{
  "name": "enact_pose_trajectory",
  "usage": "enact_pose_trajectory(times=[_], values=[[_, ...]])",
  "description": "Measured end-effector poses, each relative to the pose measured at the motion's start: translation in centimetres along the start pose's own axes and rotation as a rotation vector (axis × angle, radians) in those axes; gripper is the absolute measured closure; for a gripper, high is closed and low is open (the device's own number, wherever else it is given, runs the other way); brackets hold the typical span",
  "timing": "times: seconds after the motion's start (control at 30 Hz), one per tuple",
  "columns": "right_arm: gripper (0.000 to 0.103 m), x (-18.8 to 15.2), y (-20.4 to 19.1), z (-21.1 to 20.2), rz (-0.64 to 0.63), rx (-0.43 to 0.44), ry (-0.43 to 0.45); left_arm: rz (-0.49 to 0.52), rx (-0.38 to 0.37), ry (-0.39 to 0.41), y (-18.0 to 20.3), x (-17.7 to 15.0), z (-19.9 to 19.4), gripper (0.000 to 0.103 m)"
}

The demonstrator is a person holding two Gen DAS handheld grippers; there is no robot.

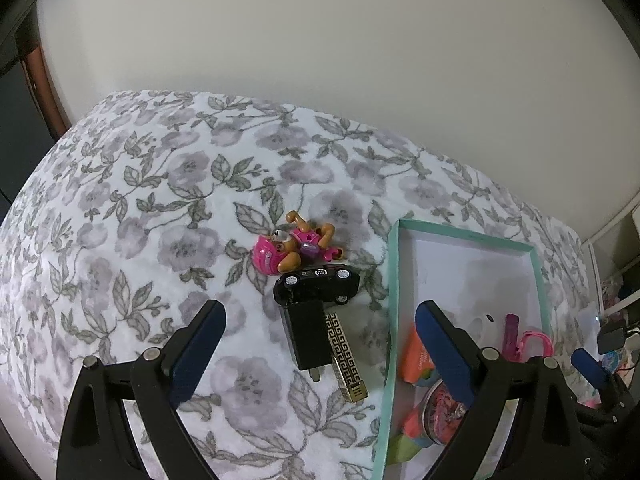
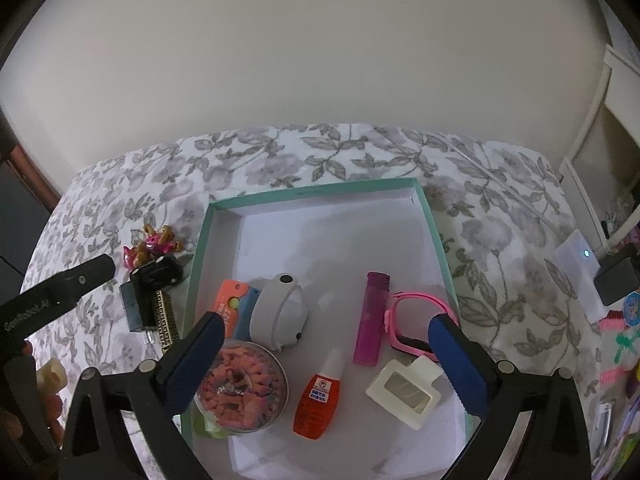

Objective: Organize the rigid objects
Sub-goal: 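Move both grippers toward the black charger and gold patterned strip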

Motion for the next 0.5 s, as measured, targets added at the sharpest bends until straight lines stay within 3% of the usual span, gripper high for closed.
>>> enact_pose_trajectory(times=[0.23, 0.5], values=[[0.000, -0.2, -0.5, 0.3, -0.017, 0.011, -0.008, -0.004, -0.019, -0.015, 0.8, -0.1, 0.3, 0.007], [0.000, -0.5, -0.9, 0.4, -0.034, 0.008, -0.016, -0.083, -0.050, -0.020, 0.0, 0.1, 0.9, 0.007]])
Point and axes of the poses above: each gripper's, at about its wrist camera, not at the fingertips, and z roughly the way its jaws point, y to its right, x to its top, the point moved 7 cm from there along z, roughly the way its jaws point, and after that the axes turned 10 degrees about z, right-handed, at the moved point
